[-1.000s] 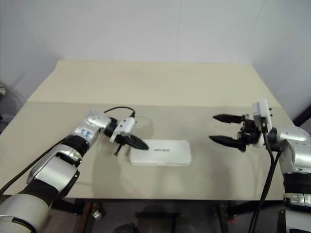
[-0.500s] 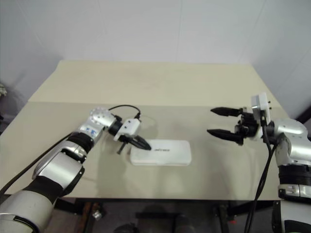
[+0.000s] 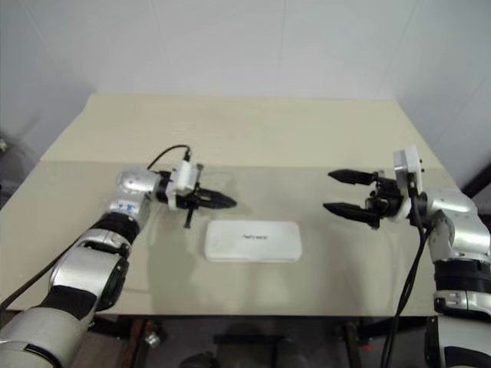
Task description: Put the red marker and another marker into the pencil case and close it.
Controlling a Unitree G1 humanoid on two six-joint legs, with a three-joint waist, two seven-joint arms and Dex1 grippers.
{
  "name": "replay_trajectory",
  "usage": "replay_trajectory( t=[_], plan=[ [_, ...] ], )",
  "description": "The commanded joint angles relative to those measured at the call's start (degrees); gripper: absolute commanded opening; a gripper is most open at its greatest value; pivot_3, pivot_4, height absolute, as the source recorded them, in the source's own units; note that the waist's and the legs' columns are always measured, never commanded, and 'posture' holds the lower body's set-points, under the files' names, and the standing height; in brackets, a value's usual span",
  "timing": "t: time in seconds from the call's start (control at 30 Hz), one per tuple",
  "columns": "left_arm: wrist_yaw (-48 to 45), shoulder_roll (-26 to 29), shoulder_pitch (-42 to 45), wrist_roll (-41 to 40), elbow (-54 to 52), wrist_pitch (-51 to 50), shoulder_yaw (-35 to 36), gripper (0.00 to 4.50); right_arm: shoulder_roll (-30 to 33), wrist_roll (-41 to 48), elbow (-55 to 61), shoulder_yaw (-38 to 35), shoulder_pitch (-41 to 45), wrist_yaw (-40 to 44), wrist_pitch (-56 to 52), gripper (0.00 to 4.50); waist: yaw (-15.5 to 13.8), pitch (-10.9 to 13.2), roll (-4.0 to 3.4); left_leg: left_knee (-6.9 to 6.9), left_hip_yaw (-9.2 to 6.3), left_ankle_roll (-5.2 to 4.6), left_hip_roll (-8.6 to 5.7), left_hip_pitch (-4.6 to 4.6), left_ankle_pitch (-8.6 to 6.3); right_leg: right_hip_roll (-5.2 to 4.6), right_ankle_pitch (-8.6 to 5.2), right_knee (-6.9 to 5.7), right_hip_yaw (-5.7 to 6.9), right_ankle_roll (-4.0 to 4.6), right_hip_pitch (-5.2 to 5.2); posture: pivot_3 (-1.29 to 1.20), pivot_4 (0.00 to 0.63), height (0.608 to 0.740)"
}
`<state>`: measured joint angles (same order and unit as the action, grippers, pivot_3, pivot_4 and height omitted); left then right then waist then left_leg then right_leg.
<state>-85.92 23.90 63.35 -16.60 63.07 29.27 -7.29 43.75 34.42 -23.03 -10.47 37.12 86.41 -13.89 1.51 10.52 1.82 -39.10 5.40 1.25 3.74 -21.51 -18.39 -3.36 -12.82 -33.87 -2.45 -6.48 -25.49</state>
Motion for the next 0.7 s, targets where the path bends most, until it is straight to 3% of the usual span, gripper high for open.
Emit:
replay_trajectory(
  t=[0.03,0.17,0.3,0.47,0.7],
  plan=[
    [1.88,2.07,-2.84,-3.09,-7.89,-4.34,5.33,0.05,0.66,1.18,1.66,-2.16,-0.41,0.48,-0.31,4.5,0.01,0.02,-0.03,0.0,0.0,0.0,0.0,0.0,0.0,0.0,0.0,0.01,0.0,-0.01,0.0,0.0,0.15,0.74],
    [6.98,3.97,-9.5,-6.19,-18.55,-8.86,11.23,0.05,0.52,0.64,1.04,-2.17,0.01,-0.1,0.01,4.5,0.14,0.07,-0.11,0.0,0.02,0.0,0.02,0.03,0.0,0.0,0.03,-0.03,0.0,-0.06,0.0,0.0,0.15,0.74],
    [6.11,6.22,-17.94,-10.69,-28.57,-14.67,14.97,0.05,0.23,-0.34,-1.58,-1.92,2.52,-0.25,1.01,4.5,0.25,0.08,-0.14,0.01,0.07,0.02,0.06,0.09,0.01,0.01,0.04,-0.09,0.01,-0.06,0.0,0.0,0.15,0.74],
    [-0.66,11.08,-27.6,-16.58,-39.26,-23.33,17.26,1.62,0.26,-2.1,-4.84,-0.87,5.28,1.46,1.96,4.5,0.23,0.09,-0.15,0.0,0.12,0.04,0.07,0.14,0.02,0.01,0.03,-0.12,0.0,-0.05,0.01,0.0,0.15,0.74],
    [-6.16,18.75,-31.24,-17.04,-38.6,-23.26,20.07,3.95,1.75,-3.57,-8.32,1.15,7.57,5.42,2.76,4.5,0.09,0.09,-0.15,0.02,0.11,0.05,0.06,0.14,0.03,-0.02,0.02,-0.09,0.01,-0.03,0.02,0.0,0.15,0.74]
  ],
)
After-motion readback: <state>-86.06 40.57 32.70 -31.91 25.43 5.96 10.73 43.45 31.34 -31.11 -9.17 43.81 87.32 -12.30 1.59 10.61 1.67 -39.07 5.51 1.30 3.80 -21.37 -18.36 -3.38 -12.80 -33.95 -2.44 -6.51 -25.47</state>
